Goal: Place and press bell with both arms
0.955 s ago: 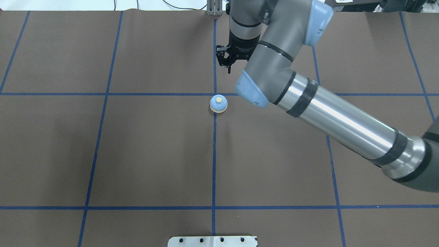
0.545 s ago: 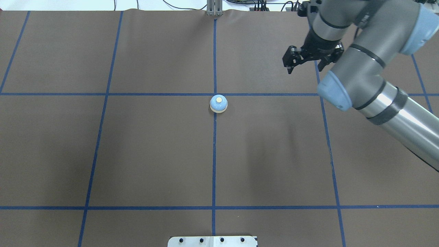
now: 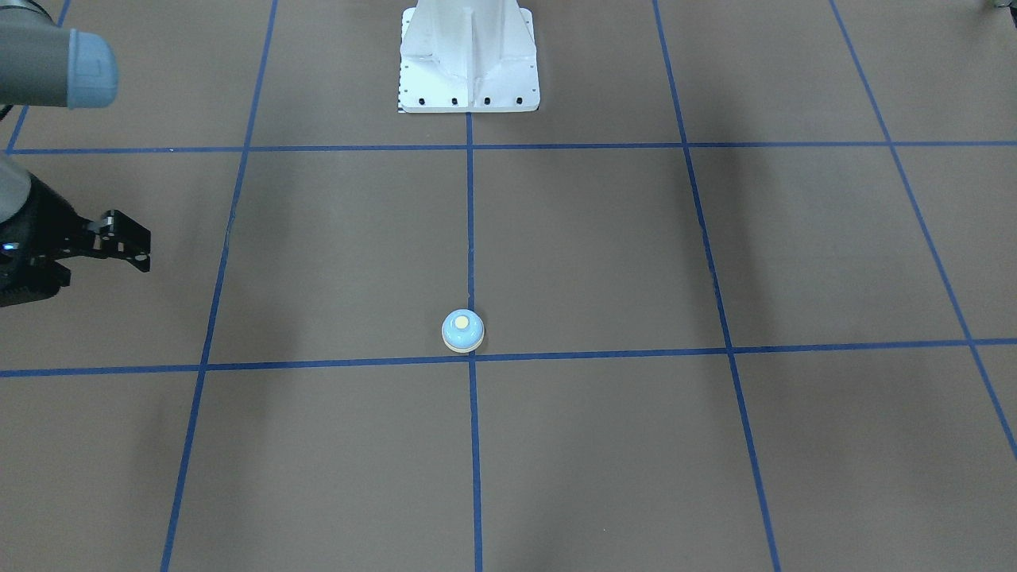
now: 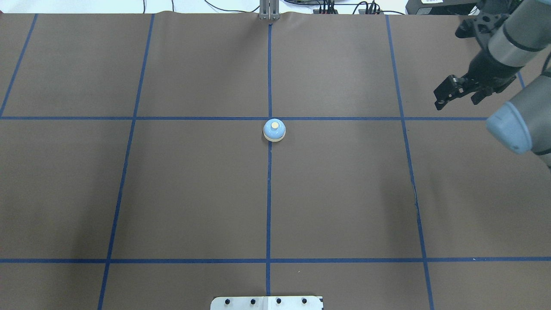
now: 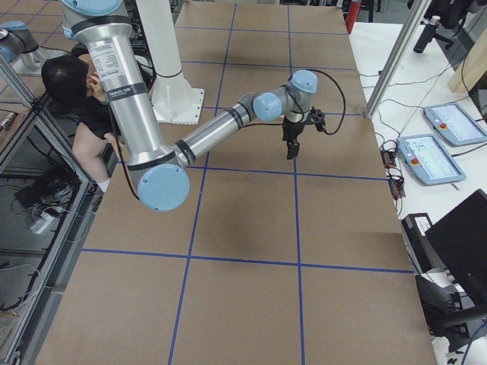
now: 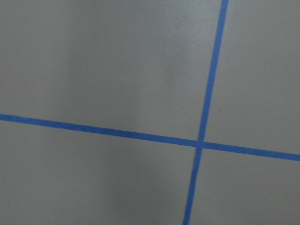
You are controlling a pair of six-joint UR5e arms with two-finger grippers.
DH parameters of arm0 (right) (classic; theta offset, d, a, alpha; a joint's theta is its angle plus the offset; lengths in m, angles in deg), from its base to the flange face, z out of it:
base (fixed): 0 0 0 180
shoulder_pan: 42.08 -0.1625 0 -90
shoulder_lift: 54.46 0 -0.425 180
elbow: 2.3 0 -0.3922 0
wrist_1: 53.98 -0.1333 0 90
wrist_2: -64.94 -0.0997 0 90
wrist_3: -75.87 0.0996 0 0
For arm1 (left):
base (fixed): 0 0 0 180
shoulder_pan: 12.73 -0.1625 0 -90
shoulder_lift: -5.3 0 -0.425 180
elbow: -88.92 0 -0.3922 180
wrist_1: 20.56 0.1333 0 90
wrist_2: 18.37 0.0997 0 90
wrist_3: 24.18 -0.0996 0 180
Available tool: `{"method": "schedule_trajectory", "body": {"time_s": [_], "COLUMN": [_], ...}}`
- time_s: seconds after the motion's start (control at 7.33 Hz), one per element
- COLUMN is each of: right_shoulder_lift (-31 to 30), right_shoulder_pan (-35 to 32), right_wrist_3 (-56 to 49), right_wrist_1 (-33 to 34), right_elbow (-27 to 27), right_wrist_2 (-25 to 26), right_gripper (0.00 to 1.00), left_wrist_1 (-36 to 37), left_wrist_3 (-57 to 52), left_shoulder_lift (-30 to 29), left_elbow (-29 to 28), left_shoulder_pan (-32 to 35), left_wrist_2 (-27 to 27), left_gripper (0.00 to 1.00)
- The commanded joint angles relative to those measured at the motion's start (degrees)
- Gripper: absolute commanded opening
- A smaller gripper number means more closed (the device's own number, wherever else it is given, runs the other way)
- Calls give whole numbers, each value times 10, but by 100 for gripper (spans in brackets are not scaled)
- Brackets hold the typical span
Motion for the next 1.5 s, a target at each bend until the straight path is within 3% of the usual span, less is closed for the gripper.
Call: {"method": "schedule_trajectory", "body": {"time_s": [0.0, 0.41, 0.82, 1.36], "right_shoulder_lift": [-85, -183, -194, -218], "right_shoulder_pan": [-82, -211, -292, -315], "right_wrist_3": [-131, -323, -391, -388], "right_wrist_1": [-5, -4, -5, -5], "right_elbow": [-11, -3, 39, 54], "right_wrist_2": [-40, -51, -48, -45], "right_gripper": [100, 100, 100, 100], "left_wrist_1": [-2, 0, 4, 3], "left_wrist_3": [-2, -2, -45, 146], "left_shoulder_lift": [28, 52, 83, 76], "left_elbow": [1, -8, 0, 68], "left_shoulder_pan": [19, 63, 107, 72], "left_wrist_2": [0, -1, 0, -18], "left_gripper": [100, 100, 100, 100]}}
